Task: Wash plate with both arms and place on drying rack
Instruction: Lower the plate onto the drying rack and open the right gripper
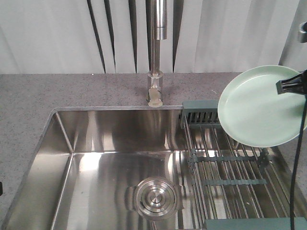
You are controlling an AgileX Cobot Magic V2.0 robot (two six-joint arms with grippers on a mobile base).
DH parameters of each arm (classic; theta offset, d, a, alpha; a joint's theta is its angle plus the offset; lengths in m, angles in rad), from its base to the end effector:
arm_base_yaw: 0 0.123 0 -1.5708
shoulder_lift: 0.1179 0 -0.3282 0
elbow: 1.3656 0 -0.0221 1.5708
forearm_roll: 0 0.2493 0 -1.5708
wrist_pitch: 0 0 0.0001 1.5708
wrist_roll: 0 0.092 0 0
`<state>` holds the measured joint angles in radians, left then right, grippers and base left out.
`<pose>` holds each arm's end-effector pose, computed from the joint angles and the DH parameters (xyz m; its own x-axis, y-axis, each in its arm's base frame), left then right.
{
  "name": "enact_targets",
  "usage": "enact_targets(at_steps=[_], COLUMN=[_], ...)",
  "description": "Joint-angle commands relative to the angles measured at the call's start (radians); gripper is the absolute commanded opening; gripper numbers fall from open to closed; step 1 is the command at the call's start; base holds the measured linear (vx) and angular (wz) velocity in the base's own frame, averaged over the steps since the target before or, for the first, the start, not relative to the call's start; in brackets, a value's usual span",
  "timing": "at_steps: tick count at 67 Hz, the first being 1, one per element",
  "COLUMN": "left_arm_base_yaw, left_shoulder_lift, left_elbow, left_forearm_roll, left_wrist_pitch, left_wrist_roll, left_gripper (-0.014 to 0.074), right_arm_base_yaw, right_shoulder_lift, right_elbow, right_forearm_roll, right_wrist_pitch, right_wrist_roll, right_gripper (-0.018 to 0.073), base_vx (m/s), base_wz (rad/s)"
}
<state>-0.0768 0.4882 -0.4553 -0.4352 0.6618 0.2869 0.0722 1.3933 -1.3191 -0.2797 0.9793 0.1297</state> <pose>0.0512 -0.0279 0.2983 -0.5479 -0.0204 -0.8363 0.2580 0.9468 -0.1922 0.2824 -0.0007 0.4032 -0.8115 -0.0871 -0.5779 0.0396 0.9784 -0.2030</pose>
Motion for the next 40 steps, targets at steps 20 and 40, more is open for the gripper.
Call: enact_targets(at_steps=[20,40], left_arm_base_yaw=[0.001,0.001], left_shoulder_lift=[0.005,0.005], left_elbow=[-0.026,-0.026], left_forearm_roll=[-0.026,-0.026], left_wrist_pitch=[-0.058,-0.058], left_wrist_roll=[-0.008,-0.008], left_gripper=[-0.0008,-0.0008], right_arm_base_yaw=[0.021,0.054], right_shoulder_lift=[0.218,0.29], right_elbow=[-0.037,-0.037], right_forearm_roll=[-0.024,-0.066], right_wrist_pitch=[-0.108,-0.116], right_wrist_roll=[-0.059,-0.052], right_gripper=[-0.0001,-0.0001], base_vx=[0.0,0.0], base_wz=[0.0,0.0])
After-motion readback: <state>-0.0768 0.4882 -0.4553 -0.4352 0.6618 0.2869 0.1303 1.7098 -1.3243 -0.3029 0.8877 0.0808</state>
